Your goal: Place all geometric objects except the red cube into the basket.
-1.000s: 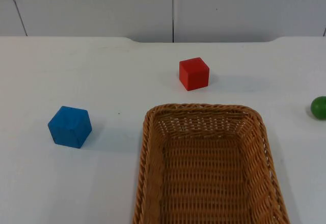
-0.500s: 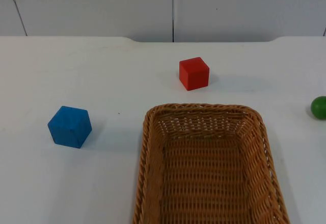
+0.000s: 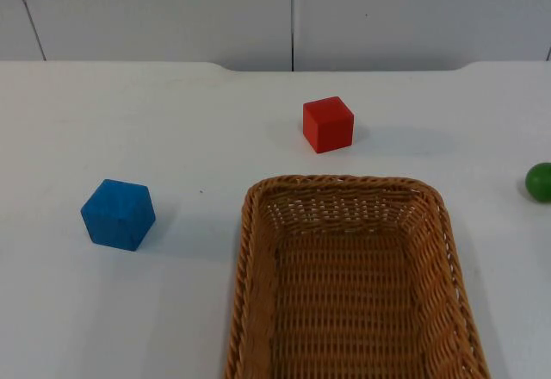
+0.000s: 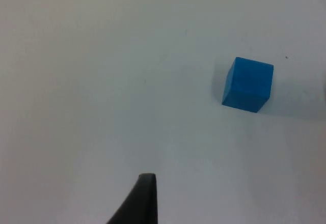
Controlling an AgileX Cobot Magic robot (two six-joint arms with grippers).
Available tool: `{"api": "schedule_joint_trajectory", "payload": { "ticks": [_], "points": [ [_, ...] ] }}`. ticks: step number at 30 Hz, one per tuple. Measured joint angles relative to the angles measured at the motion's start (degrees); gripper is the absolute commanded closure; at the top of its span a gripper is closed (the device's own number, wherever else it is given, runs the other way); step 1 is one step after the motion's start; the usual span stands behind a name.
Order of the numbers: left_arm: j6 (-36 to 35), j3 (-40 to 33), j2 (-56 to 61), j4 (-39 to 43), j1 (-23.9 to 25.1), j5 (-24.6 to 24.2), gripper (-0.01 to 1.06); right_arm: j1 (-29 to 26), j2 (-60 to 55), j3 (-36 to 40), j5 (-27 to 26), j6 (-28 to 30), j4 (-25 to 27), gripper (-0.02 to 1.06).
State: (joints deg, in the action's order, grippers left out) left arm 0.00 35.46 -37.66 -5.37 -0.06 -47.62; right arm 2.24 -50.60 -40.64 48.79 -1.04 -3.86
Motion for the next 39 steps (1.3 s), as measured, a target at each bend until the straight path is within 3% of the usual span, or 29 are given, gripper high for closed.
{"api": "schedule_joint_trajectory", "payload": {
  "ticks": [6, 11, 15, 16, 19, 23, 26, 31, 39],
  "points": [
    [4.3, 1.5, -3.3, -3.9, 0.0, 0.1, 0.0, 0.0, 0.0, 0.0, -0.8, 0.0, 0.0, 0.0],
    [10.8, 6.9, -12.4, -8.8, 0.0, 0.1, 0.0, 0.0, 0.0, 0.0, -1.5, 0.0, 0.0, 0.0],
    [21.8, 13.8, -24.1, -17.3, -0.2, 0.1, 0.04, 0.0, 0.0, 0.0, -2.3, 0.0, 0.0, 0.0],
    [21.8, 13.8, -24.1, -17.3, -0.2, 0.1, 0.05, 0.0, 0.0, 0.0, -2.3, 0.0, 0.0, 0.0],
    [26.9, 20.5, -33.8, -20.1, -4.2, 0.4, 0.07, 0.0, 0.0, 0.0, -2.2, 0.0, 0.0, 0.0],
    [26.8, 25.1, -41.2, -19.6, -9.0, 1.6, 0.07, 0.0, 0.0, 0.0, -2.2, 0.0, 0.0, 0.0],
    [22.0, 27.5, -47.4, -15.4, -11.6, 3.3, 0.07, 0.0, 0.0, 0.0, -2.2, 0.0, 0.0, 0.0],
    [15.1, 28.3, -55.3, -8.7, -11.7, 4.4, 0.07, 0.0, 0.0, 0.0, -2.2, 0.0, 0.0, 0.0],
    [10.1, 33.7, -68.4, -4.6, -11.7, 4.9, 0.07, 0.0, 0.0, 0.0, -2.3, 0.0, 0.0, 0.0]
  ]
}}
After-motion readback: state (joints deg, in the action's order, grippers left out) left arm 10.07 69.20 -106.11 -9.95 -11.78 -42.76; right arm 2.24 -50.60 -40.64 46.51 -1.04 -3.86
